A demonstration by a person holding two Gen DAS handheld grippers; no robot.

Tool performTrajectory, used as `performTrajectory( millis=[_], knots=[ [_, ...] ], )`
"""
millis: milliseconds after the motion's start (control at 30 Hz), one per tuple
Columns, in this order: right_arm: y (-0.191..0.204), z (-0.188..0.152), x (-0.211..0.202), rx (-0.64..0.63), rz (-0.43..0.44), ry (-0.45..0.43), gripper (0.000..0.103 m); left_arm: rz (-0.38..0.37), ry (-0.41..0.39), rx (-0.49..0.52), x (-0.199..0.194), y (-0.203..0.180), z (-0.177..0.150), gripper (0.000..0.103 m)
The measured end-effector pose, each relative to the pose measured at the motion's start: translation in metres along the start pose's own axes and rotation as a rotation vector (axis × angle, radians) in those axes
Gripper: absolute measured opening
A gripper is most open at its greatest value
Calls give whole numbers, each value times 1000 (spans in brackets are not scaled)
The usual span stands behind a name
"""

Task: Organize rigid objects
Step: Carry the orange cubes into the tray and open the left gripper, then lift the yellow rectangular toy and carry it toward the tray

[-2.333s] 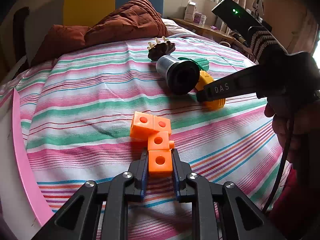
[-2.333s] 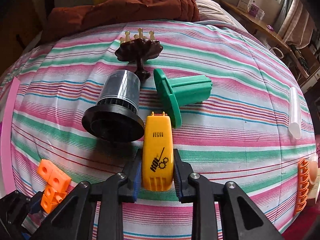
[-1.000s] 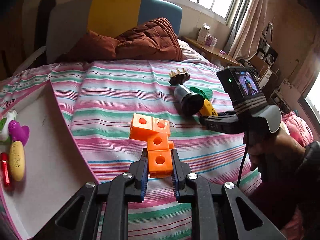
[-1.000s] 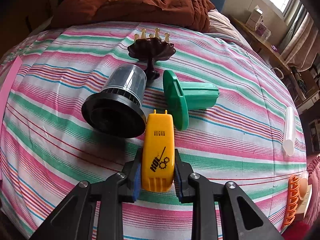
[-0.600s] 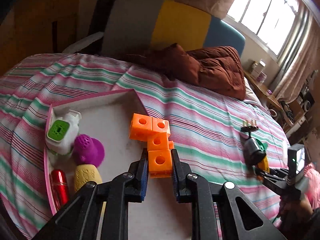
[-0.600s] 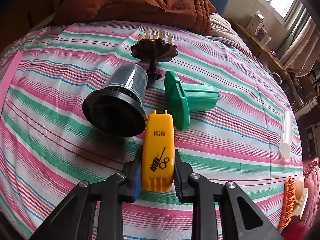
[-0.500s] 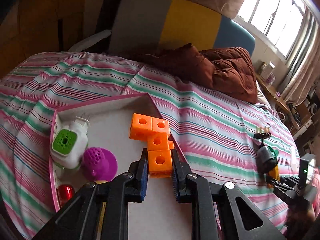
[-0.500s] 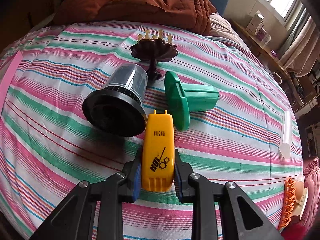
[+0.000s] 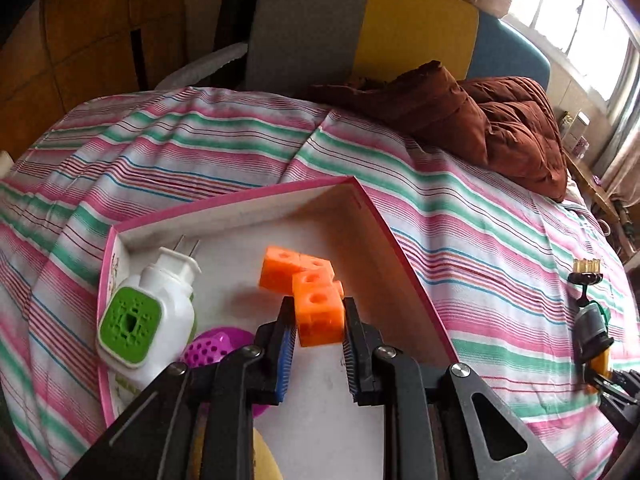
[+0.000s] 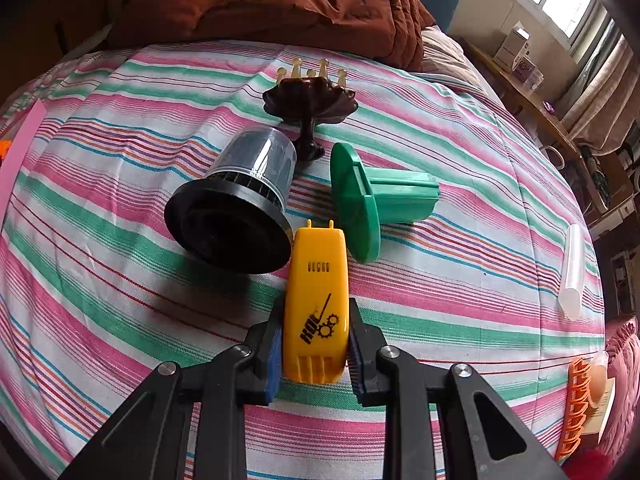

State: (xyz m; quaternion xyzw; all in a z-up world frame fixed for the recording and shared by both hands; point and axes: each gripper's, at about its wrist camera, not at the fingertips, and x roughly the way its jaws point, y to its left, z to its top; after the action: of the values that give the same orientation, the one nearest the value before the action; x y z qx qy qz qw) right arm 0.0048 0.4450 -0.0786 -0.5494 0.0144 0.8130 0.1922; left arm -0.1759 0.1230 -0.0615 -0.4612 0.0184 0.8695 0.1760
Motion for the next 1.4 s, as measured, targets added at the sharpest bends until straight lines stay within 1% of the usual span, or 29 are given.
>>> performTrajectory(
  millis=[100, 300, 500, 633, 800, 933, 1267, 1400],
  knots=[
    [1, -1, 0, -5, -5, -2, 26, 6, -39, 34, -17, -3, -8, 24],
    [3, 0, 0, -14, -14, -6, 26, 17, -125, 74, -57, -9, -28, 24],
    [7, -1, -2, -28, -29, -12, 26, 17, -157, 84, -88, -16, -53, 24],
    [9, -2, -3, -33, -37, -14, 26, 11, -156, 84, -101, -21, -69, 25],
    [11, -4, -4, -38, -45, -17, 26, -2, -135, 88, -109, -25, -86, 27],
    [13, -5, -7, -46, -52, -18, 26, 9, -132, 99, -114, -26, -95, 27],
    [10, -6, -10, -17, -25, 0, 26, 48, -132, 92, -123, -14, -106, 27],
    [8, -7, -10, 0, -5, 10, 26, 51, -132, 82, -125, -10, -107, 28]
  ],
)
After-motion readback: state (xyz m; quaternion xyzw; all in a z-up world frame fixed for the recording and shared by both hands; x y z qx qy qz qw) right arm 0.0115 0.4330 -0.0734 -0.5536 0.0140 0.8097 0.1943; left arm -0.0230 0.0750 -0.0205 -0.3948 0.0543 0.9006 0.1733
